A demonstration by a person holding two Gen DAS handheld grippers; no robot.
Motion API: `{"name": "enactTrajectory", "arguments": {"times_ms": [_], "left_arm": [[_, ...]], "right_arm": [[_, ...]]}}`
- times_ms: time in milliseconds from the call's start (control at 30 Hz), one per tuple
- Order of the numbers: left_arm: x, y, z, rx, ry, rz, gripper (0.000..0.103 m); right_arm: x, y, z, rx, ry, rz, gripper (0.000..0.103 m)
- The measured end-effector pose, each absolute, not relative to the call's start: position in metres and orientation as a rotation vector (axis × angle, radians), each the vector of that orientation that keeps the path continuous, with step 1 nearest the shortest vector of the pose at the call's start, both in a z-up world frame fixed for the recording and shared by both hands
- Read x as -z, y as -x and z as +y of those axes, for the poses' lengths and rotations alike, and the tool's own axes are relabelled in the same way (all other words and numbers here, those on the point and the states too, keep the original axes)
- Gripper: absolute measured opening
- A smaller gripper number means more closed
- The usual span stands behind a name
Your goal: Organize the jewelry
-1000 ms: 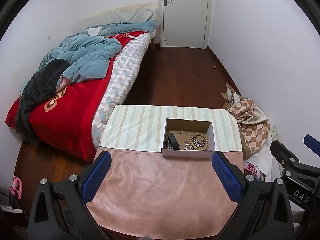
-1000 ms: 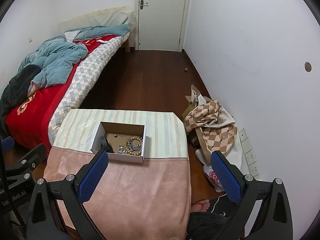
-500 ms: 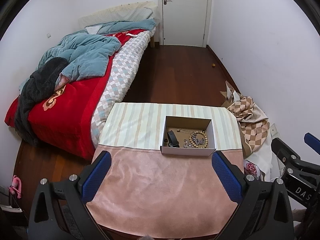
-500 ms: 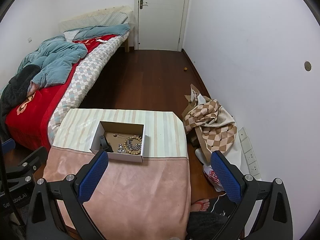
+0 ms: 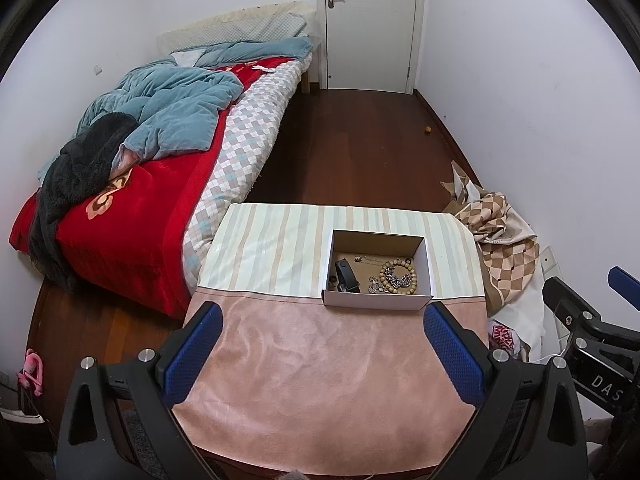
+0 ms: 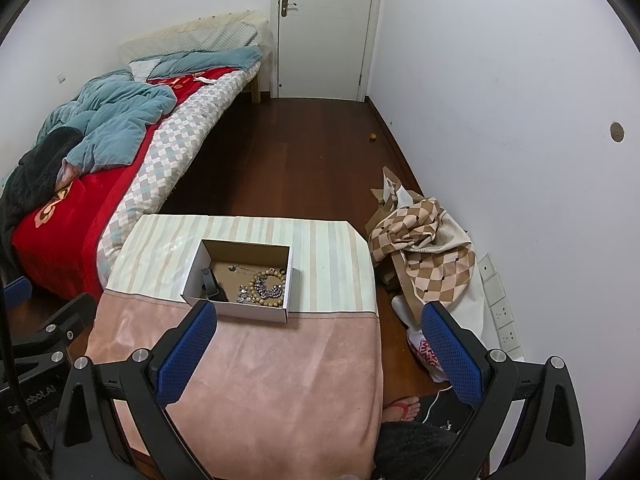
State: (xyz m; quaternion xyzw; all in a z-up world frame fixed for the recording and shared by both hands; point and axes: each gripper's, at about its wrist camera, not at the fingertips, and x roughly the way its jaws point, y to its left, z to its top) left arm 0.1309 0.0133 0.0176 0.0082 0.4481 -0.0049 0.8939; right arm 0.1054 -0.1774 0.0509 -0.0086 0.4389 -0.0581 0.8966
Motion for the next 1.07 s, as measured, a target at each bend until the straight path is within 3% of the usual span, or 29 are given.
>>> {"name": "enactTrajectory", "arguments": {"times_ms": [1067], "left_arm": [[-0.0211, -0.1273, 0.0099, 0.015, -0.009, 0.92, 0.102]], "right_arm": [[-0.0507, -0.1048, -0.1772, 0.116, 0.022, 0.906, 0.103]]}}
